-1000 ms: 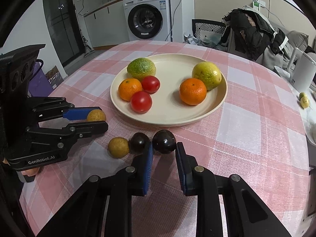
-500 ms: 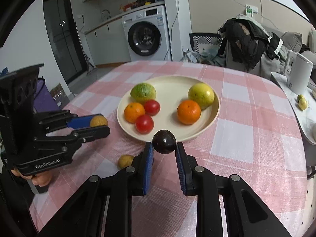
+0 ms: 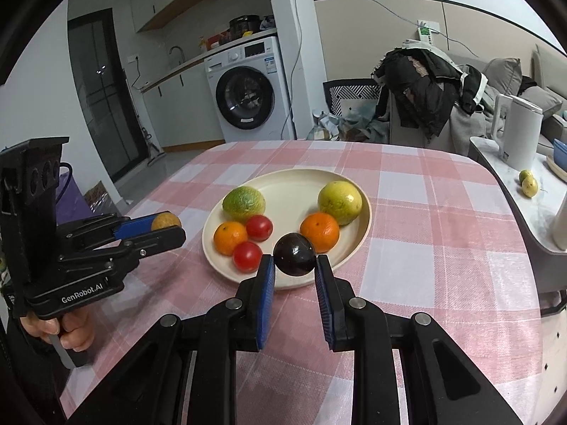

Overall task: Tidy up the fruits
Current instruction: 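Carry the kiwi and plum onto the cream plate and open both tools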

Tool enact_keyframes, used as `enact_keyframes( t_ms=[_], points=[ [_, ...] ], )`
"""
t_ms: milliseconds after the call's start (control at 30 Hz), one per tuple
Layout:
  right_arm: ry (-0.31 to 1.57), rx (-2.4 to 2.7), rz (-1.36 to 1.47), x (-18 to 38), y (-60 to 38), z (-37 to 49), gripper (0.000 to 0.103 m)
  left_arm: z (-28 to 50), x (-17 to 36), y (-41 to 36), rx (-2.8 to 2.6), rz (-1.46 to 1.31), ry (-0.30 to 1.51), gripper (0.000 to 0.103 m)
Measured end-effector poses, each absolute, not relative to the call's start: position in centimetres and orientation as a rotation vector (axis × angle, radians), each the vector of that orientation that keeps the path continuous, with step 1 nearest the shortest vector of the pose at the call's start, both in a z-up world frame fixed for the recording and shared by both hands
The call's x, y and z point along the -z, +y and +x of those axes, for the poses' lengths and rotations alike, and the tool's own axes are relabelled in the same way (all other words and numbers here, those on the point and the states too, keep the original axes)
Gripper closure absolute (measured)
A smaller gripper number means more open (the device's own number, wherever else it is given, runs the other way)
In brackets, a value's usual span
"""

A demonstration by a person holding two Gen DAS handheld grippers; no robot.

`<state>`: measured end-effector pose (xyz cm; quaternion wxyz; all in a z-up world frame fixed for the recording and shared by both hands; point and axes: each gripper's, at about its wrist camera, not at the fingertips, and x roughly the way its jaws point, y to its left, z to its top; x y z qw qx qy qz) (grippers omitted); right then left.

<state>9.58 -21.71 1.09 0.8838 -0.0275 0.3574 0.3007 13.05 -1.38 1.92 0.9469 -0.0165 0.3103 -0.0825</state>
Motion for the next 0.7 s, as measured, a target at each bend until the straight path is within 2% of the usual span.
enact_keyframes(
  t_ms=[700],
  points=[
    [0.722, -0.604, -0.067, -2.0, -18.9, 12.9, 0.079, 17.8, -2.2, -2.6, 0.164, -0.012, 0.604, 0.080]
  ],
)
